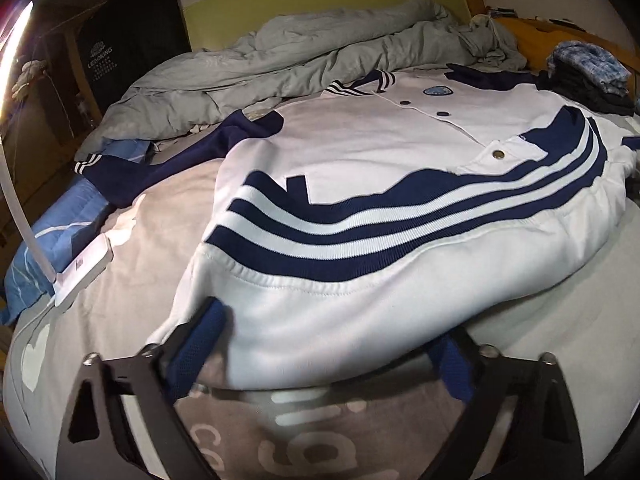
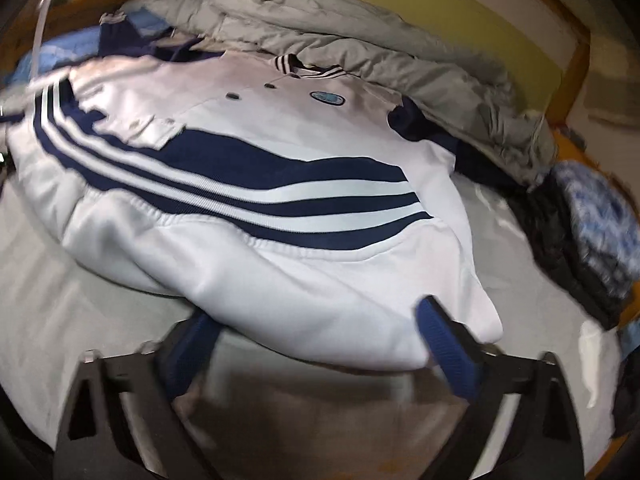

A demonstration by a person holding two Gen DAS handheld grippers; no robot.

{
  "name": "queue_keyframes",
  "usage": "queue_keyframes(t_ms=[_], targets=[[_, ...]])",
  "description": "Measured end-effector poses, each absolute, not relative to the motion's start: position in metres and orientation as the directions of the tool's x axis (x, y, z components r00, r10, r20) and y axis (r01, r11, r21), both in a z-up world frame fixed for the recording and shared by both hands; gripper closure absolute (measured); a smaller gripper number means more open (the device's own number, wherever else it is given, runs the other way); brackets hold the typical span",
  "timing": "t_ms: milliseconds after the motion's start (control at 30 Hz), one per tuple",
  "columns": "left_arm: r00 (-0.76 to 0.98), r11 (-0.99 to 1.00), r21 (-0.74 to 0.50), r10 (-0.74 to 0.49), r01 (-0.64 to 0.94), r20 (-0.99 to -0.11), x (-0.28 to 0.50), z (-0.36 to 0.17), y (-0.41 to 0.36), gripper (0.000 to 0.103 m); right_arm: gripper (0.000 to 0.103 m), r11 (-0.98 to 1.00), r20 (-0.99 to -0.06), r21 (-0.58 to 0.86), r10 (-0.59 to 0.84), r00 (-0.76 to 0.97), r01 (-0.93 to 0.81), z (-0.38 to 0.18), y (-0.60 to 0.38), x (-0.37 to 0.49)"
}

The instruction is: Fold large clothes

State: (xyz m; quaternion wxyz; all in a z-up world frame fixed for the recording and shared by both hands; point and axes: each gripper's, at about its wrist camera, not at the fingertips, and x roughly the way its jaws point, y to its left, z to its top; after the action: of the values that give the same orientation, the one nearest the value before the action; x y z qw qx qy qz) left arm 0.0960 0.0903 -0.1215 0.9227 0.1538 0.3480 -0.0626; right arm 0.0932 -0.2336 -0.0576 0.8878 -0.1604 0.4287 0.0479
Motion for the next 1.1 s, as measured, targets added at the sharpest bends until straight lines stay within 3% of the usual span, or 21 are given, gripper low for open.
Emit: queue_keyframes(t_ms=[67, 133, 233, 333, 600, 700, 733, 833, 1100], targets=[[0.755, 0.948, 0.232, -0.014, 0.219, -0.656, 0.1, -0.115, 0.092, 0.013, 0.039, 0.952, -0.782, -0.194, -0.004, 0.624, -0.238, -0.052, -0.235, 0.096], [0.756, 0.953, 0.211, -0.026, 0.215, -0.655, 0.106, -0.107, 0.093, 0.016, 0.043, 0.957, -0.767, -0.19, -0.005, 0.642, -0.22, -0.044, -0.233, 0.099], [0.755, 0.969, 0.159, -0.042, 0.191, -0.654, 0.128, -0.088, 0.1, 0.017, 0.06, 0.98, -0.744, -0.103, 0.036, 0.667, -0.169, -0.025, -0.244, 0.114], [0.758, 0.979, 0.098, -0.072, 0.177, -0.649, 0.158, -0.066, 0.106, 0.017, 0.066, 0.993, -0.742, 0.022, 0.092, 0.664, -0.113, -0.013, -0.262, 0.146], [0.764, 0.99, 0.025, -0.094, 0.142, -0.639, 0.253, -0.057, 0.108, 0.017, 0.073, 0.995, -0.762, 0.034, 0.085, 0.642, -0.092, -0.026, -0.268, 0.232], [0.745, 0.99, -0.045, -0.13, 0.132, -0.654, 0.283, -0.072, 0.115, 0.017, 0.072, 0.992, -0.742, 0.091, 0.123, 0.658, -0.084, -0.024, -0.278, 0.25], [0.74, 0.988, -0.084, -0.155, 0.133, -0.654, 0.286, -0.076, 0.118, 0.017, 0.065, 0.991, -0.73, 0.105, 0.131, 0.67, -0.08, -0.022, -0.282, 0.251], [0.743, 0.963, -0.223, -0.26, 0.152, -0.617, 0.282, -0.082, 0.136, 0.017, 0.023, 0.987, -0.694, 0.154, 0.136, 0.707, -0.038, -0.016, -0.297, 0.231], [0.713, 0.914, -0.358, -0.38, 0.192, -0.589, 0.26, -0.092, 0.16, 0.015, 0.02, 0.993, -0.697, 0.044, 0.111, 0.709, -0.112, -0.023, -0.327, 0.16]])
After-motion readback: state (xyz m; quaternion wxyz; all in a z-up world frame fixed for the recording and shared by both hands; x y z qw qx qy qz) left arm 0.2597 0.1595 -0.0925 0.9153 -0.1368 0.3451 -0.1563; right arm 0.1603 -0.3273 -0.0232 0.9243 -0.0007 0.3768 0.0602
